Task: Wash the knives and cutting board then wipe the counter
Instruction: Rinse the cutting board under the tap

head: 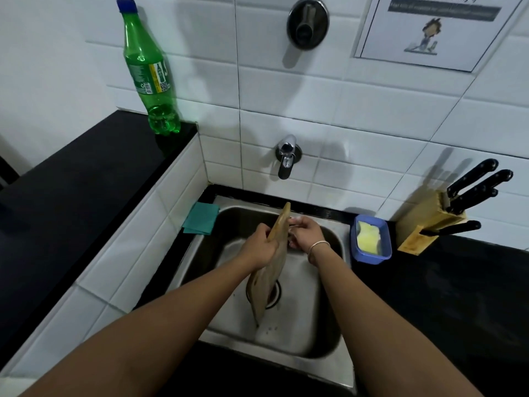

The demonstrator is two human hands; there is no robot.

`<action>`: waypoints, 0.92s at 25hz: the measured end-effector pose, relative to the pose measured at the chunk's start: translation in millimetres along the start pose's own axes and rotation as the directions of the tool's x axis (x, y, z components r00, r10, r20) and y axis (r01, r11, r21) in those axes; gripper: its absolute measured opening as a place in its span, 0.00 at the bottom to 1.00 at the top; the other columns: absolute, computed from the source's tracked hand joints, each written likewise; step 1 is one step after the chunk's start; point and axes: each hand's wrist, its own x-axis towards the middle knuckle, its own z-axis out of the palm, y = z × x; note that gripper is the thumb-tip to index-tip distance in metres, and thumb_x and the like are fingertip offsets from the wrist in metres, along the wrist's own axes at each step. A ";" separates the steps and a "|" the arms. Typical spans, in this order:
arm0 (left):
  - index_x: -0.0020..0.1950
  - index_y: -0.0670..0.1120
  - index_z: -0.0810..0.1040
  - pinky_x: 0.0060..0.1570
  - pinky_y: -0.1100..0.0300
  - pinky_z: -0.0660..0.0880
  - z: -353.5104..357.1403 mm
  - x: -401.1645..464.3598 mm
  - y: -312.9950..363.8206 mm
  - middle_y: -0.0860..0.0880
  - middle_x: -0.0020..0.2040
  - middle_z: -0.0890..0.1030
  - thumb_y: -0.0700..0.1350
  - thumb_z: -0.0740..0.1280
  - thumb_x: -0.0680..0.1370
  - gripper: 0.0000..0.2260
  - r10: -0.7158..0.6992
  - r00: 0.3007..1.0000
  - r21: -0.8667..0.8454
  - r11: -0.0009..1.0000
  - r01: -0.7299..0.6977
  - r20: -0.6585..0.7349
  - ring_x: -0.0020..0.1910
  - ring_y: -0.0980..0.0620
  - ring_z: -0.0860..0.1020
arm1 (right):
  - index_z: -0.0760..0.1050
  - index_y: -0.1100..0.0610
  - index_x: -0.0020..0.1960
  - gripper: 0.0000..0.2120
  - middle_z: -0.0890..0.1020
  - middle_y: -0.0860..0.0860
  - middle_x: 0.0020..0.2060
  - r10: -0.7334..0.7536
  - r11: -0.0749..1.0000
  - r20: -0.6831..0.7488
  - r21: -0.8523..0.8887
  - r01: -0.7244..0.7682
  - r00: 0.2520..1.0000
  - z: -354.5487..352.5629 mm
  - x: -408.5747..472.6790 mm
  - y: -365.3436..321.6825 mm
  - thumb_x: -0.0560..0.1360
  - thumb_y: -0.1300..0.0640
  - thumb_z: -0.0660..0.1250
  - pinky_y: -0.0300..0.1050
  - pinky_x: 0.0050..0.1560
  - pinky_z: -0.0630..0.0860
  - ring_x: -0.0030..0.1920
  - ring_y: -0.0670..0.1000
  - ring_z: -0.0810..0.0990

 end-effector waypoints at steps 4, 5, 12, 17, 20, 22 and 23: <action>0.58 0.49 0.71 0.38 0.54 0.70 0.7 5.0 0.2 0.49 0.45 0.76 0.50 0.60 0.80 0.09 -0.007 1.000 -0.086 0.996 0.009 0.021 0.43 0.50 0.75 | 0.73 0.54 0.36 0.11 0.76 0.55 0.30 0.038 0.994 0.028 0.100 -0.041 0.999 0.5 8.1 -8.1 0.78 0.57 0.67 0.37 0.23 0.66 0.23 0.49 0.69; 0.57 0.48 0.72 0.38 0.55 0.68 0.5 4.6 0.9 0.49 0.44 0.76 0.50 0.60 0.80 0.09 0.000 0.999 -0.097 0.995 0.003 0.032 0.42 0.50 0.75 | 0.73 0.54 0.35 0.13 0.76 0.53 0.27 0.045 0.993 0.040 0.104 -0.049 0.998 1.2 9.2 -9.1 0.77 0.54 0.69 0.36 0.23 0.65 0.22 0.49 0.69; 0.43 0.44 0.78 0.39 0.57 0.71 -27.8 12.9 22.3 0.46 0.44 0.81 0.39 0.60 0.77 0.08 -0.070 0.995 -0.501 0.865 0.028 -0.065 0.40 0.49 0.76 | 0.68 0.52 0.32 0.17 0.71 0.53 0.25 0.025 0.999 0.023 0.047 -0.026 0.999 6.9 11.5 -13.6 0.73 0.56 0.73 0.38 0.24 0.65 0.22 0.50 0.67; 0.40 0.44 0.72 0.34 0.58 0.68 -79.9 37.6 76.1 0.43 0.46 0.84 0.39 0.53 0.75 0.10 -0.067 0.996 -0.878 0.479 -0.013 -0.052 0.34 0.48 0.76 | 0.66 0.53 0.33 0.17 0.69 0.54 0.26 0.084 0.993 0.075 0.074 -0.089 0.994 7.7 9.3 -17.5 0.76 0.57 0.71 0.38 0.25 0.61 0.22 0.49 0.65; 0.39 0.44 0.70 0.33 0.58 0.68 -96.5 47.7 93.5 0.41 0.47 0.84 0.40 0.51 0.74 0.09 -0.012 0.998 -0.926 0.376 -0.045 -0.054 0.31 0.46 0.75 | 0.67 0.54 0.33 0.17 0.68 0.54 0.26 0.100 0.993 0.118 0.042 -0.106 0.988 6.9 10.1 -21.3 0.77 0.57 0.70 0.37 0.25 0.59 0.22 0.48 0.64; 0.38 0.44 0.70 0.33 0.58 0.69 -101.2 56.5 101.5 0.43 0.44 0.85 0.41 0.51 0.74 0.10 -0.007 0.999 -0.938 0.342 -0.047 -0.053 0.30 0.46 0.74 | 0.68 0.55 0.35 0.15 0.68 0.53 0.26 0.113 0.993 0.136 0.016 -0.117 0.984 6.8 10.9 -24.4 0.77 0.57 0.69 0.37 0.25 0.59 0.22 0.48 0.64; 0.38 0.44 0.70 0.33 0.58 0.69 -102.5 61.2 105.0 0.44 0.41 0.85 0.41 0.50 0.74 0.11 -0.010 0.999 -0.941 0.335 -0.046 -0.052 0.30 0.46 0.74 | 0.69 0.55 0.36 0.14 0.69 0.53 0.25 0.118 0.993 0.144 0.007 -0.120 0.982 6.7 11.8 -25.6 0.77 0.57 0.69 0.37 0.25 0.59 0.22 0.48 0.64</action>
